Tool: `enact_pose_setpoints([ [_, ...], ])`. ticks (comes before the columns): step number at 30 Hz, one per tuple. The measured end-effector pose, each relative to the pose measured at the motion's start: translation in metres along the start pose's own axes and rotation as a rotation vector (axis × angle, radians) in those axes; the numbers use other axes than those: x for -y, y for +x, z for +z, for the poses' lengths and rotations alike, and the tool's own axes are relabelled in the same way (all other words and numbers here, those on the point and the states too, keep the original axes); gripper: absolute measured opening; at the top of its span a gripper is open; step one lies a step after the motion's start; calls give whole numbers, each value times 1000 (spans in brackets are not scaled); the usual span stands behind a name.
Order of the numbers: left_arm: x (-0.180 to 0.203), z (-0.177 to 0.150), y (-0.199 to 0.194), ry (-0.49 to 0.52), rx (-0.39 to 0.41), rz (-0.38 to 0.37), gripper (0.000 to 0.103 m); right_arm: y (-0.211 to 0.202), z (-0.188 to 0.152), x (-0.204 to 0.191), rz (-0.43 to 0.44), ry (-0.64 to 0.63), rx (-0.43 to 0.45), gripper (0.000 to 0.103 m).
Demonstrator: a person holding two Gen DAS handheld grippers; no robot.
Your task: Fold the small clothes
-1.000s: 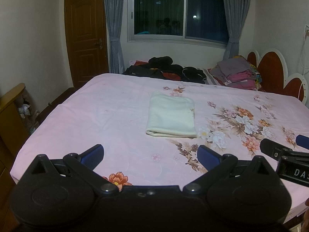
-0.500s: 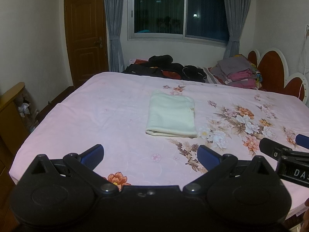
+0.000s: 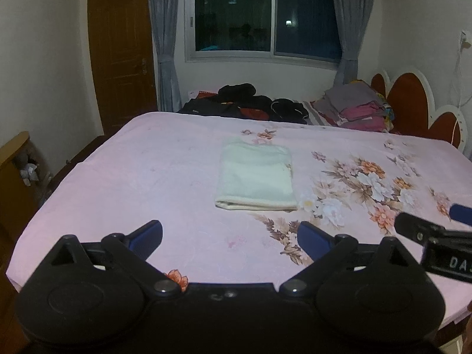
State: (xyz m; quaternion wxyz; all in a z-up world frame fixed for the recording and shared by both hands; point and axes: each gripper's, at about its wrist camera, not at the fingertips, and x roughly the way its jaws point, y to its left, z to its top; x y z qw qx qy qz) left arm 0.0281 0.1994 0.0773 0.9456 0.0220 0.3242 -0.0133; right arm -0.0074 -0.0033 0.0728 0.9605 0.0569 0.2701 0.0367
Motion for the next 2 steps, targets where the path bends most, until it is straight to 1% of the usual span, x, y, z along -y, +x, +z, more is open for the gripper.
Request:
enact_pose_setpoints([
  [2,-1,4,9,-4,-22,-9,103,3,-1,4,-8,7,-8,103],
])
